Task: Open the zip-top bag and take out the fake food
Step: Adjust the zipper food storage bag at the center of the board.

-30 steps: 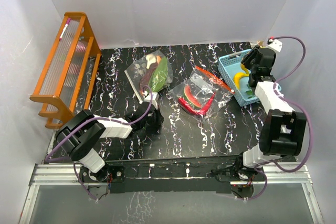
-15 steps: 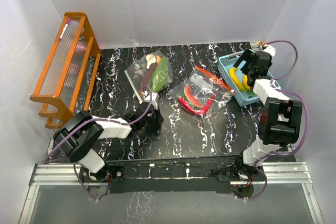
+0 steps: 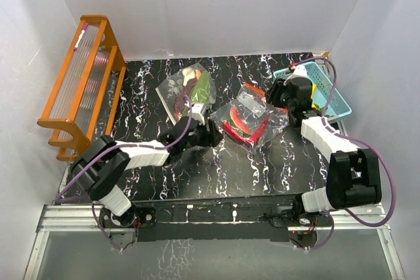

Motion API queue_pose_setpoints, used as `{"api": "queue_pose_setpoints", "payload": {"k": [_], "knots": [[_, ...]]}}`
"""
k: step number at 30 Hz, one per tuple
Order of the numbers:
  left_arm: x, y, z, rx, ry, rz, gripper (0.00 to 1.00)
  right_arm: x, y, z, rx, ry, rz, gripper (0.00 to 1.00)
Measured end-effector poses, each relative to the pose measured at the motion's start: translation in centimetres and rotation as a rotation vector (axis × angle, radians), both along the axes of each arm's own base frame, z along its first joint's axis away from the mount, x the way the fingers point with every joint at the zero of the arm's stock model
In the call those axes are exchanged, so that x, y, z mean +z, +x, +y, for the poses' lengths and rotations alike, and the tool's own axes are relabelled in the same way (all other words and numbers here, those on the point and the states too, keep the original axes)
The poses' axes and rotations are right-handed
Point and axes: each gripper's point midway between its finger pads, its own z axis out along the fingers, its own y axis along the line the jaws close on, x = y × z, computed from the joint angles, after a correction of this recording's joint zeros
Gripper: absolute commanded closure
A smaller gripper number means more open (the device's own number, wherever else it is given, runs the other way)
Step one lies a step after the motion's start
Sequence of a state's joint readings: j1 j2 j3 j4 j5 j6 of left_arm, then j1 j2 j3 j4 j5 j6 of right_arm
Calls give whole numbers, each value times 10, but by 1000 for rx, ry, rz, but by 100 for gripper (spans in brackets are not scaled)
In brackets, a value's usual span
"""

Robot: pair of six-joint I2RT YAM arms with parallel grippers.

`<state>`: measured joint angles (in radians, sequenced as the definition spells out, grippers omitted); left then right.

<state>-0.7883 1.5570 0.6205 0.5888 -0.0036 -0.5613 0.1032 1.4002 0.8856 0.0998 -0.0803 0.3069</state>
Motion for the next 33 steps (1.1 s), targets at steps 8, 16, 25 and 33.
{"api": "queue_pose_setpoints", "payload": {"k": [8, 16, 25, 33], "knots": [[28, 45, -95, -99, -151, -39, 57, -15, -25, -9, -27, -1, 82, 60], [-6, 72, -144, -138, -155, 4, 61, 7, -38, -17, -64, -9, 35, 60], [-11, 49, -109, -130, -103, 15, 62, -10, -48, -17, -58, -17, 96, 60], [-14, 21, -16, -35, 27, 48, 59, -21, -55, 2, 48, 10, 103, 68]]}}
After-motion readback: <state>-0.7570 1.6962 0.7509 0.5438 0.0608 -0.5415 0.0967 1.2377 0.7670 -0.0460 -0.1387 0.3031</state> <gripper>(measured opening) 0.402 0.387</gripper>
